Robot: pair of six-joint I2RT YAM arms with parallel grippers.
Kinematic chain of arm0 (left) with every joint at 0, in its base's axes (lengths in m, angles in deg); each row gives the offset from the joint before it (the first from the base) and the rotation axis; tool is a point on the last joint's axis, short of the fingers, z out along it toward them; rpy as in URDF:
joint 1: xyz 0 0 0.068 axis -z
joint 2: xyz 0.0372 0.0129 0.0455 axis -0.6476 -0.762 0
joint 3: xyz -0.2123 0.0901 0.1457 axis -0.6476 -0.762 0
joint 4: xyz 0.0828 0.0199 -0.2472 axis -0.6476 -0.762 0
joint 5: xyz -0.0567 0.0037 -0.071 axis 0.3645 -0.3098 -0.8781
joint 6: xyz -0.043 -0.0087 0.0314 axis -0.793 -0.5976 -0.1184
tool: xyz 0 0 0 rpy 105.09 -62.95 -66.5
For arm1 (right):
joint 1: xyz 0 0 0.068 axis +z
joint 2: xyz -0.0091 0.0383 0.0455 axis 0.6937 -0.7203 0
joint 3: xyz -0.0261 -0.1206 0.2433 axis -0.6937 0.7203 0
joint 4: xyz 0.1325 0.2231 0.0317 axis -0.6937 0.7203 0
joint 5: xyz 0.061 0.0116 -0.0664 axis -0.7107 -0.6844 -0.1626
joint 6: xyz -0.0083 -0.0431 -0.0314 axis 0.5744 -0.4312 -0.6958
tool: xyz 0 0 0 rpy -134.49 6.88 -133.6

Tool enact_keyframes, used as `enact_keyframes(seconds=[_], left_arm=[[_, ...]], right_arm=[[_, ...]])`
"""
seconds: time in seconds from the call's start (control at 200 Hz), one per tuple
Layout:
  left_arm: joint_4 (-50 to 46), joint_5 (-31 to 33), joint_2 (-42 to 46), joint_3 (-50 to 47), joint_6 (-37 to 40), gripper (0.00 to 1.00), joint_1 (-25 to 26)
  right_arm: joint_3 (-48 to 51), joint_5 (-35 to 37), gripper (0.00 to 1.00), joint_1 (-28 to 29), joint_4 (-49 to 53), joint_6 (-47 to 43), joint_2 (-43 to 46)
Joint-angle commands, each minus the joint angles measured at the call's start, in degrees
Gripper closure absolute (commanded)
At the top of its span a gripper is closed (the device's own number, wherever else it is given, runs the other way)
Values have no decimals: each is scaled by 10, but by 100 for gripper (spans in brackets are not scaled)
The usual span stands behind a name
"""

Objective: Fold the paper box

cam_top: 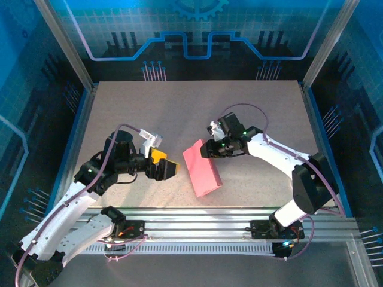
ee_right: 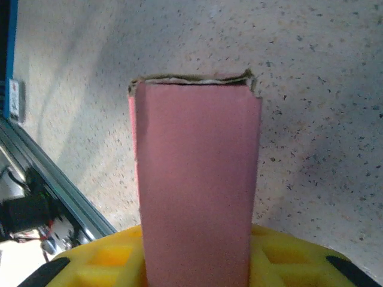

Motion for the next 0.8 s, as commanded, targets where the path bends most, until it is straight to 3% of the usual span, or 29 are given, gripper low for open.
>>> enact_keyframes(seconds=[0.0,0.265,0.795], left_arm=[[0,-13,0,-4,6,1,-4],[-1,-10,0,-3,7,1,-4],[4,-14,-8,-4,4,1,-4]], right_arm=[[12,-31,64,-8,-81,83,8],[41,-41,63,-24,-141,153,-20],[80,-43,59,-43,-183,194,-57]])
